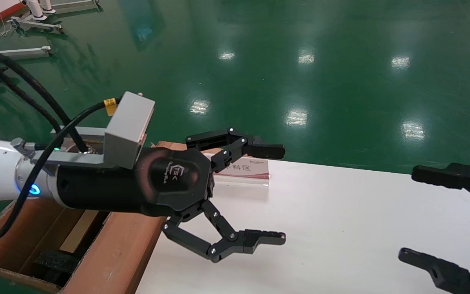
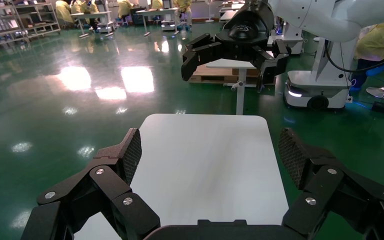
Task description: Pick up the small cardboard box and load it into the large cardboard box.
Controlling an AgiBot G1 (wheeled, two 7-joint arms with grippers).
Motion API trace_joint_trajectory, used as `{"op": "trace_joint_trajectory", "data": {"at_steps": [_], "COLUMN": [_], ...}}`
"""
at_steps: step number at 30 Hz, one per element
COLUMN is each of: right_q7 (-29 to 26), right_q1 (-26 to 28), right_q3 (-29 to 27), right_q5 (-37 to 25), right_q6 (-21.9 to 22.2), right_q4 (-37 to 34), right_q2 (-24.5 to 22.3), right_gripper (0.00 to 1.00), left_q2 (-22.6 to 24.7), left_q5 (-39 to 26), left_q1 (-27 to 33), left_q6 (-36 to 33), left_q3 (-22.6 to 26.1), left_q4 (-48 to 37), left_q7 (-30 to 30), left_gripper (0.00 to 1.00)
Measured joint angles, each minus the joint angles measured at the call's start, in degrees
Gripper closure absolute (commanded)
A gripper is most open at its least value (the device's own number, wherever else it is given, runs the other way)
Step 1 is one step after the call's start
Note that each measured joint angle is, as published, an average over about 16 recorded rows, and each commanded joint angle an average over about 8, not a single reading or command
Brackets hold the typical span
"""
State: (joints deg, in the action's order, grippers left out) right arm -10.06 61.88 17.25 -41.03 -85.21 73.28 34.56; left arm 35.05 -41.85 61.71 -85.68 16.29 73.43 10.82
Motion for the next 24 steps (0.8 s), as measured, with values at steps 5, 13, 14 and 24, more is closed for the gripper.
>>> {"op": "trace_joint_trajectory", "data": {"at_steps": [5, 13, 14, 24], "right_q7": [0.0, 0.0, 0.0, 0.0], "right_q1": [0.0, 0.0, 0.0, 0.0], "right_q3": [0.0, 0.0, 0.0, 0.0], "right_q5": [0.0, 0.0, 0.0, 0.0], "right_q6": [0.0, 0.0, 0.0, 0.0], "right_q4": [0.0, 0.0, 0.0, 0.0], "right_q2": [0.0, 0.0, 0.0, 0.0], "right_gripper": [0.0, 0.0, 0.0, 0.0], "left_q2": [0.0, 0.0, 0.0, 0.0], "left_q5": [0.0, 0.0, 0.0, 0.0], "left_q1": [0.02, 0.04, 0.04, 0.04], "left_q6": [0.0, 0.0, 0.0, 0.0], "left_q3": [0.02, 0.04, 0.04, 0.06], "left_q4": [-0.01, -0.02, -0.02, -0.02], "left_q7": [0.0, 0.0, 0.0, 0.0], "left_gripper": [0.0, 0.0, 0.0, 0.0]}}
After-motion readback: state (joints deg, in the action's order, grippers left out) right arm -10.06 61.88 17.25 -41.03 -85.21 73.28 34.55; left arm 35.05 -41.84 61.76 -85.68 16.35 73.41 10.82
